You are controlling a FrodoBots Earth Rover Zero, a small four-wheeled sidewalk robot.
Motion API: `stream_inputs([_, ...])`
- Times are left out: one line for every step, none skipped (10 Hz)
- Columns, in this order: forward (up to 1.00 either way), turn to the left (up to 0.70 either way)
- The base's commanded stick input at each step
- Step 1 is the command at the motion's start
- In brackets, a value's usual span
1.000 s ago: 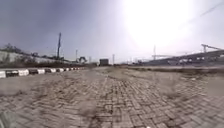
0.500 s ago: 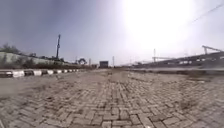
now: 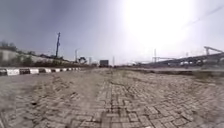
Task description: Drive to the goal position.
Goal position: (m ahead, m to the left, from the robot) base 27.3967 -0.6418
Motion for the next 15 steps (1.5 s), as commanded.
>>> stream_inputs([1.00,0.00])
stream_inputs([1.00,0.00])
stream_inputs([1.00,0.00])
stream_inputs([1.00,0.00])
stream_inputs([1.00,0.00])
stream_inputs([1.00,0.00])
stream_inputs([1.00,0.00])
stream_inputs([1.00,0.00])
stream_inputs([1.00,0.00])
stream_inputs([1.00,0.00])
stream_inputs([1.00,0.00])
stream_inputs([1.00,0.00])
stream_inputs([1.00,0.00])
stream_inputs([1.00,0.00])
stream_inputs([1.00,0.00])
